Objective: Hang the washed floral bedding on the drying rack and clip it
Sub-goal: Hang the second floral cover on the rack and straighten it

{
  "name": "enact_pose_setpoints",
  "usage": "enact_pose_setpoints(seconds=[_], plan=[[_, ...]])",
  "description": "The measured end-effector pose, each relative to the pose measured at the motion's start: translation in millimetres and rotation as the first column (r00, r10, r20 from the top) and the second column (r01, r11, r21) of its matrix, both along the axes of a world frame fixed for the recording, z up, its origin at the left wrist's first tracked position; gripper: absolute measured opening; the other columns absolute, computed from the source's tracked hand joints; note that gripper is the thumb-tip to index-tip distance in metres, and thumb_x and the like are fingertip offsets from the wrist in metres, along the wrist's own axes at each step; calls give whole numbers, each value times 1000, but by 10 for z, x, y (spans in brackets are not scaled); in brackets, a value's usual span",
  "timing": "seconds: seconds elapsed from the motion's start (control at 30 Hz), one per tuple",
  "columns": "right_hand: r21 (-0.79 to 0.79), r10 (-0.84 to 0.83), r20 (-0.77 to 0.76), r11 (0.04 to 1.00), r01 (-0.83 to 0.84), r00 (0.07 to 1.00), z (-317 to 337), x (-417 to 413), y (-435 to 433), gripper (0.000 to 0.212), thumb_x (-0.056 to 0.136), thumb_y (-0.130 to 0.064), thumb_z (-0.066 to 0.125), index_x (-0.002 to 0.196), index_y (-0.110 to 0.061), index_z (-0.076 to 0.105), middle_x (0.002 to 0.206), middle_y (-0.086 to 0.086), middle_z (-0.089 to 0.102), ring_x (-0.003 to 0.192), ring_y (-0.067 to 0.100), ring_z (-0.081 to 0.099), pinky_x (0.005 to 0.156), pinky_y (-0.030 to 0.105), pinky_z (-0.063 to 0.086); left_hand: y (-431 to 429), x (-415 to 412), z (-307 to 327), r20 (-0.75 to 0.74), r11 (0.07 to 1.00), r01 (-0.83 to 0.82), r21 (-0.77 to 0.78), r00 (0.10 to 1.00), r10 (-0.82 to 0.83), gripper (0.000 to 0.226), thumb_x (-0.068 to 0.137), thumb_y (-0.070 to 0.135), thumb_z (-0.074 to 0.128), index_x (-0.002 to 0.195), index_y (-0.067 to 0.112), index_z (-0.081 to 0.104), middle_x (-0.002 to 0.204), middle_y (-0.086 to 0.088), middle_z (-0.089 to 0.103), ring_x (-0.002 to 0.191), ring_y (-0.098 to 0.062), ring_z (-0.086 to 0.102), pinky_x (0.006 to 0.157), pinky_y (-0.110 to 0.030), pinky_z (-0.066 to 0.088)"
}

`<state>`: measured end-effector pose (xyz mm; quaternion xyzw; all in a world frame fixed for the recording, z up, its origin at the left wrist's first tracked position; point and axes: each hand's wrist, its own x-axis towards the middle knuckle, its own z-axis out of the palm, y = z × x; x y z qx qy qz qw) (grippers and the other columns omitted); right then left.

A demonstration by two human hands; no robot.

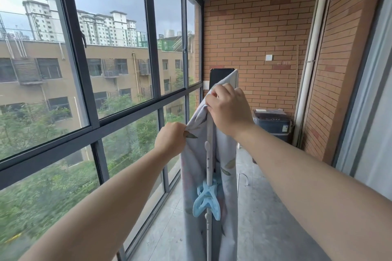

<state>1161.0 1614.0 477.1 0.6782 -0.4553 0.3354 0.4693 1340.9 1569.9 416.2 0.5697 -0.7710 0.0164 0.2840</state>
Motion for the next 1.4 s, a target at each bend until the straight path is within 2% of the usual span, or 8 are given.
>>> enact_pose_setpoints(seconds=[0.27,0.37,0.47,0.67,0.83,0.97,1.2,1.4], plan=[[-24,83,174,997,-80,981,3,116,29,12,88,-17,70,85,-8,62,90,10,62,81,34,59,64,41,48,234,-133,-30,-447,996,42,73,894,-5,44,91,17,55,132,15,40,100,-9,61,79,-25,58,60,-36,50],[-36,86,166,996,-81,982,63,155,22,12,88,-16,70,88,-7,62,91,10,62,82,33,61,63,41,49,264,-228,106,-249,997,-81,9,965,81,46,85,51,70,105,14,50,82,0,57,72,-25,58,52,-33,43],[34,55,218,997,-64,974,-15,179,44,17,86,-19,71,94,-11,58,93,9,58,83,33,58,64,40,47,241,-233,207,-61,991,-131,7,989,131,28,97,34,54,94,8,66,77,-5,59,66,-29,58,52,-32,45],[417,-188,525,907,-58,830,-140,143,29,27,93,-30,56,109,-13,42,94,9,57,75,33,54,59,34,39,236,-214,254,-107,985,-165,50,980,169,9,94,12,46,104,10,45,76,-2,46,73,-30,52,60,-37,42],[375,-106,555,917,-135,825,-68,180,98,9,95,-14,49,93,-15,41,73,4,51,63,31,48,55,32,35,242,-335,395,-115,980,-165,-113,982,152,41,91,54,54,98,14,46,74,0,50,65,-28,49,50,-31,37],[424,-140,429,904,-62,892,54,47,211,18,88,-3,49,100,-15,42,76,6,55,67,33,54,56,34,40,245,-212,705,183,970,-147,-195,966,183,11,86,13,56,92,9,64,72,-4,55,64,-29,51,58,-34,43],[498,-248,531,865,-61,810,-101,25,191,28,86,-22,60,106,-17,40,100,7,54,83,32,55,64,36,39,413,-445,598,83,974,-78,-215,992,98,28,99,26,37,116,17,57,97,-10,70,77,-33,63,58,-33,40],[347,-155,664,931,-118,731,-33,-107,226,20,81,-5,54,91,-18,42,77,6,58,66,32,55,52,34,43,419,-429,509,154,937,-67,-342,980,126,49,99,20,35,148,23,40,94,-7,71,79,-32,68,52,-30,33]])
